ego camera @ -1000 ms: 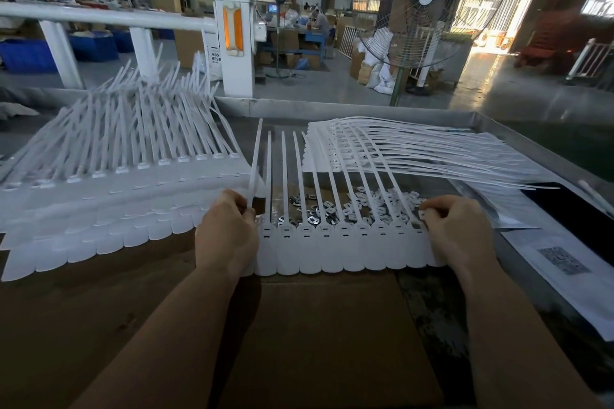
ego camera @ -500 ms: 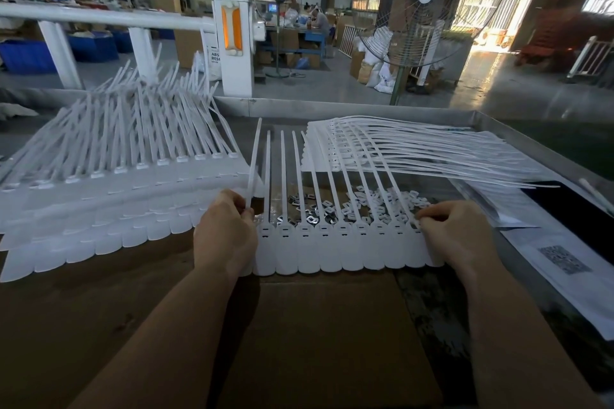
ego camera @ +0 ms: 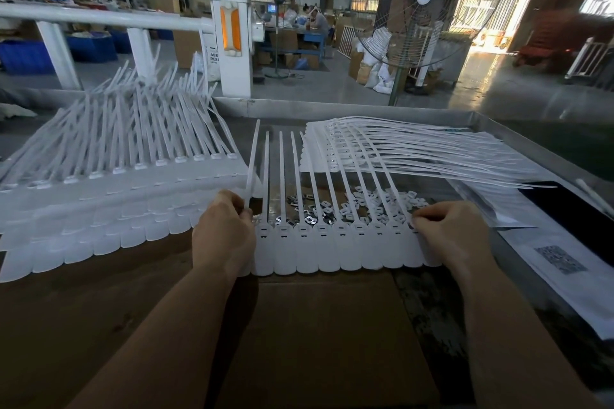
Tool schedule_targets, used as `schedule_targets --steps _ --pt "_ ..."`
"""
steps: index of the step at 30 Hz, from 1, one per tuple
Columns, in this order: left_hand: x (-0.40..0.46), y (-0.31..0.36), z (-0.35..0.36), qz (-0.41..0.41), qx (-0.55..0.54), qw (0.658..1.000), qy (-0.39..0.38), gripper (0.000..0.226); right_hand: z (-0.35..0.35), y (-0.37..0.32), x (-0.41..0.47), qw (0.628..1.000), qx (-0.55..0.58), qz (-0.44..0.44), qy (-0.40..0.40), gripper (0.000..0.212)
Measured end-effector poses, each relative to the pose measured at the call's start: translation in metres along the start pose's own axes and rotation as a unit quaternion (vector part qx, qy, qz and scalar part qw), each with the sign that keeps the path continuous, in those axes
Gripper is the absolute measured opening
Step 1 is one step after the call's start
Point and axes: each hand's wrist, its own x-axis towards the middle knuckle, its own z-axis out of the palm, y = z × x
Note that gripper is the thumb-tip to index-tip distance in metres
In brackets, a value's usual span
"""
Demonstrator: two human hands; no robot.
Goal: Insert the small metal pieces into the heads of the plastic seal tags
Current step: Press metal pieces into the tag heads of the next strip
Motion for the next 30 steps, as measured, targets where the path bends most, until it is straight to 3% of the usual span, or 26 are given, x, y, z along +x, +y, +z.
schedule_targets --steps 25,30 --pt "-0.0005 -0.0011 0.0000 0.001 -0.004 1.000 0.003 0.012 0.0001 0.0029 0.0018 0.994 0.091 0.025 -0.058 0.006" --pt "-0.0003 0.0000 0.0003 -0.001 -0.001 1.000 -0.003 0.013 0.0000 0.0033 0.0046 0.989 0.130 0.045 -0.053 0.016"
